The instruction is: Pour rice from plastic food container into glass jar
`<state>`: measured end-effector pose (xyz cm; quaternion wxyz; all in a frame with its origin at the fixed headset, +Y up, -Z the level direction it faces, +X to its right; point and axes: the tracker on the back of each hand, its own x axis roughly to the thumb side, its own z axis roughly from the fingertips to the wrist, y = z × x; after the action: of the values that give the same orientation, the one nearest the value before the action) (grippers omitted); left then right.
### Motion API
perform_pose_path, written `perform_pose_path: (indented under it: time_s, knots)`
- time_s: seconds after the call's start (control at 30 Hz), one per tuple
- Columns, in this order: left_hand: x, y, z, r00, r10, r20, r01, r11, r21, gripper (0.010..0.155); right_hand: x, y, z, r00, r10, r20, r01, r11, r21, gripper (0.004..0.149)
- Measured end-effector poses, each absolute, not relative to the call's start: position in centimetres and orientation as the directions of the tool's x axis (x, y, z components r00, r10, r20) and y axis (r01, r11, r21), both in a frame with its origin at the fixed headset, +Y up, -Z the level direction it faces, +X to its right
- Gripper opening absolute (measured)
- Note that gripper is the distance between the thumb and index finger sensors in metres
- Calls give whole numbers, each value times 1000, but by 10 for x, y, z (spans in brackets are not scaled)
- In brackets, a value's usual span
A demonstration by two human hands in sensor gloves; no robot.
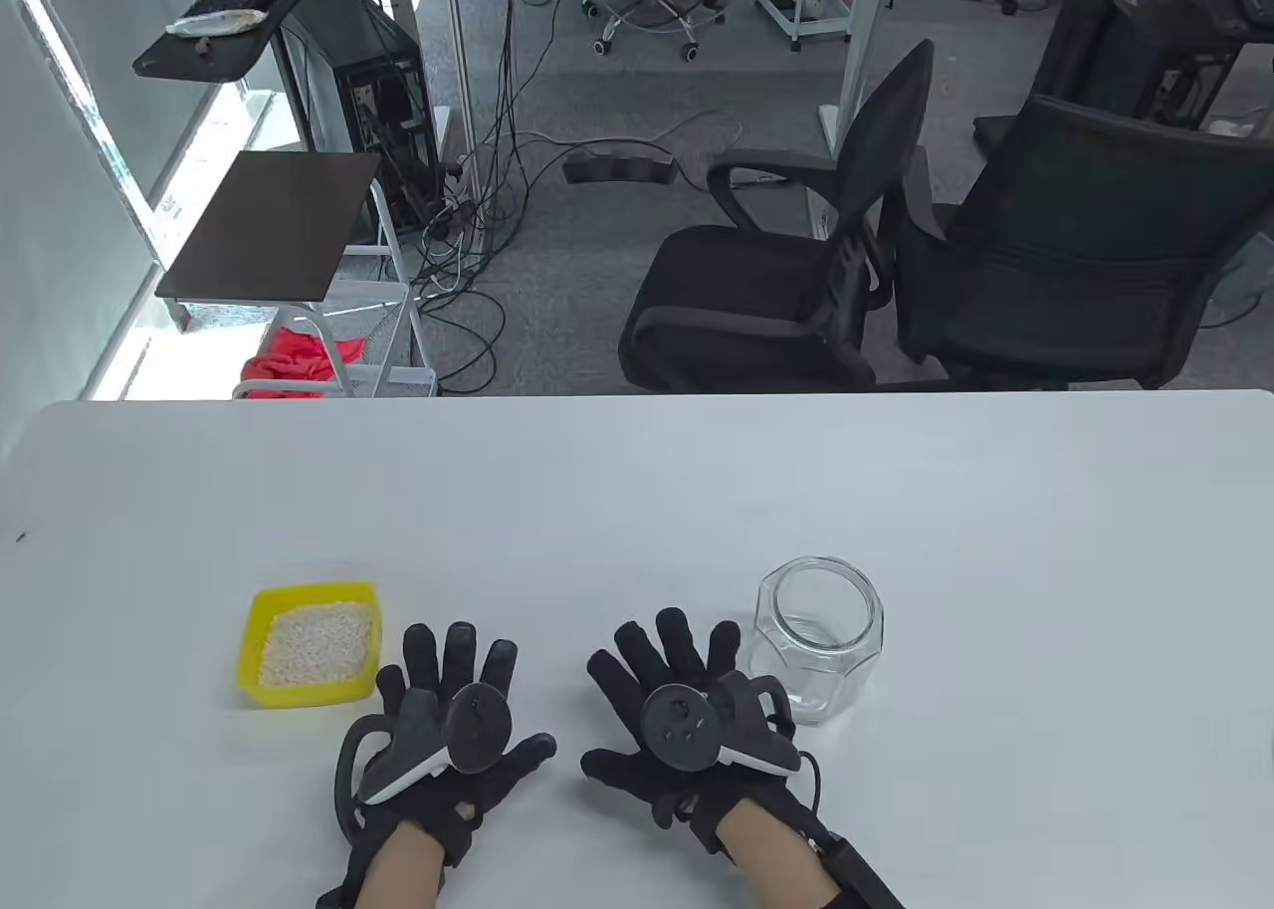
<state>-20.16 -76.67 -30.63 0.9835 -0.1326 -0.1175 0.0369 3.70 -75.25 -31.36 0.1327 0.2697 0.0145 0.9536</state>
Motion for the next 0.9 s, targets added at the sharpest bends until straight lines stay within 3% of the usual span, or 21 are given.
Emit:
perform_pose_path:
  time_s: [0.67,0.9]
  knots:
    - [-198,-764,-307,972,87,218,-47,982,-183,99,38,-755,-315,-846,250,472,-229,-968,102,89]
    - [-208,-743,-313,998,54,35,-51,994,-93,106,42,-751,-311,-843,262,470,-244,-965,98,89]
